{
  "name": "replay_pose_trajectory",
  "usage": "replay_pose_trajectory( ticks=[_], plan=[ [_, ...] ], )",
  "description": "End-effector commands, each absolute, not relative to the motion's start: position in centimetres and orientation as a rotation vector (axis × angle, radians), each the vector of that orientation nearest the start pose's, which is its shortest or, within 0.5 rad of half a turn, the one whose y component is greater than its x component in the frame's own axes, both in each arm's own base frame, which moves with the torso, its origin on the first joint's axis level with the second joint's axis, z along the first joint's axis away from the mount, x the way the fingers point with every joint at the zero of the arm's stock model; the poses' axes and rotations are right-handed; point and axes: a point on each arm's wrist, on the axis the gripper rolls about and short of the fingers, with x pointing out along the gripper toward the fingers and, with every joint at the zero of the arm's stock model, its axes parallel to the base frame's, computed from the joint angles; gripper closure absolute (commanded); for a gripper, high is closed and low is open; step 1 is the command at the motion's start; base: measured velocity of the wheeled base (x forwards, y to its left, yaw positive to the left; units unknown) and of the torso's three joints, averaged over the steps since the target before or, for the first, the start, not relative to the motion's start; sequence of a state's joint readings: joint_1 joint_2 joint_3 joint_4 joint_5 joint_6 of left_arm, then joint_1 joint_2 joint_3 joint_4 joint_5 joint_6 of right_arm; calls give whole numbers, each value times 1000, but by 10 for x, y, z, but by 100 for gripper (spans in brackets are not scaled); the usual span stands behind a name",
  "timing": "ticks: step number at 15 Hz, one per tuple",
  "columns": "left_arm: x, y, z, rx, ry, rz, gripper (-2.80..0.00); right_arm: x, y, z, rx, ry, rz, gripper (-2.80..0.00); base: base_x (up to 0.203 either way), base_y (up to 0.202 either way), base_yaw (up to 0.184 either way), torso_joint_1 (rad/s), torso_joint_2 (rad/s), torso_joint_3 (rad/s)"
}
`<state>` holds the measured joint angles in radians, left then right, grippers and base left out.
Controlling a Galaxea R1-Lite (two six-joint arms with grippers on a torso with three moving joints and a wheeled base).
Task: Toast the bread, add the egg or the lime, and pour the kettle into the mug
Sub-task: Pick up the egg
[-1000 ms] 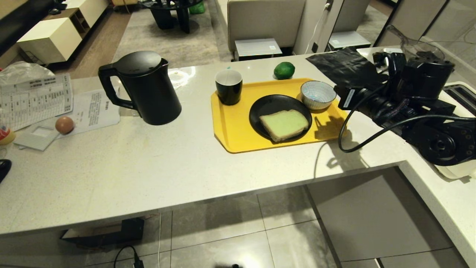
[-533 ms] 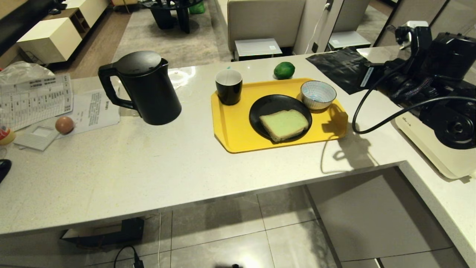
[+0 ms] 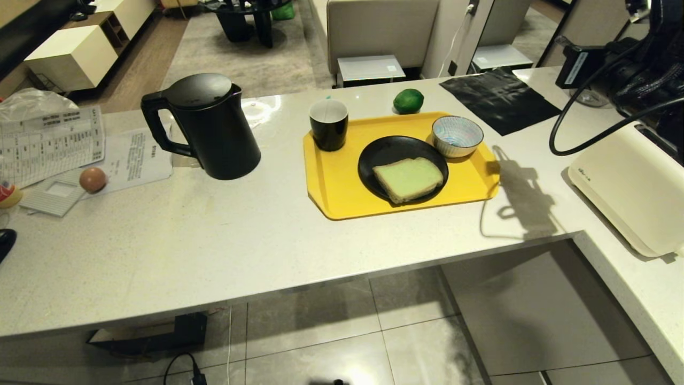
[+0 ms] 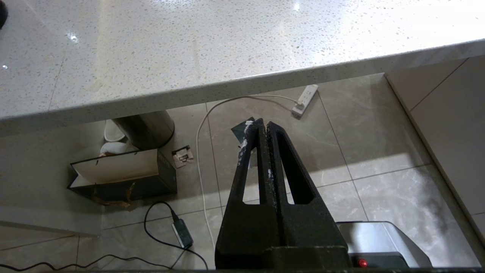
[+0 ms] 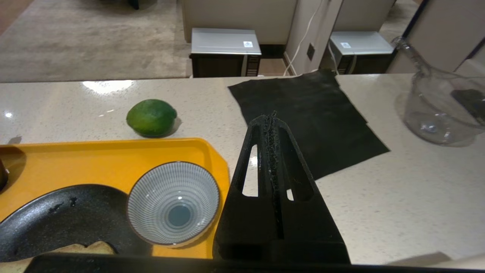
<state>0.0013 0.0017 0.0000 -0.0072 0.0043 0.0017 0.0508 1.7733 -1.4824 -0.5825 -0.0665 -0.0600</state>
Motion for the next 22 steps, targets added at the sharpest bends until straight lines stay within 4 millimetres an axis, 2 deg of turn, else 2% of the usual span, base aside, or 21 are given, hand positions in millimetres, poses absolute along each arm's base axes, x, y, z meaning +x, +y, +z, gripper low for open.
replay_pose_trajectory(
  ticks=[1,5,9,11,15,22],
  plan=[
    [-23,0,76,2,-6,6,0,328,3,366,-43,-331,-57,0,0,0,0,0,0,0],
    [-23,0,76,2,-6,6,0,304,-24,384,-47,-282,-141,0,0,0,0,0,0,0],
    [-23,0,76,2,-6,6,0,265,-41,411,-39,-255,-163,0,0,0,0,0,0,0],
    [-23,0,76,2,-6,6,0,252,-40,421,19,-265,-133,0,0,0,0,0,0,0],
    [-23,0,76,2,-6,6,0,231,-34,428,15,-292,-3,0,0,0,0,0,0,0],
    [-23,0,76,2,-6,6,0,216,-31,433,7,-311,24,0,0,0,0,0,0,0]
  ],
)
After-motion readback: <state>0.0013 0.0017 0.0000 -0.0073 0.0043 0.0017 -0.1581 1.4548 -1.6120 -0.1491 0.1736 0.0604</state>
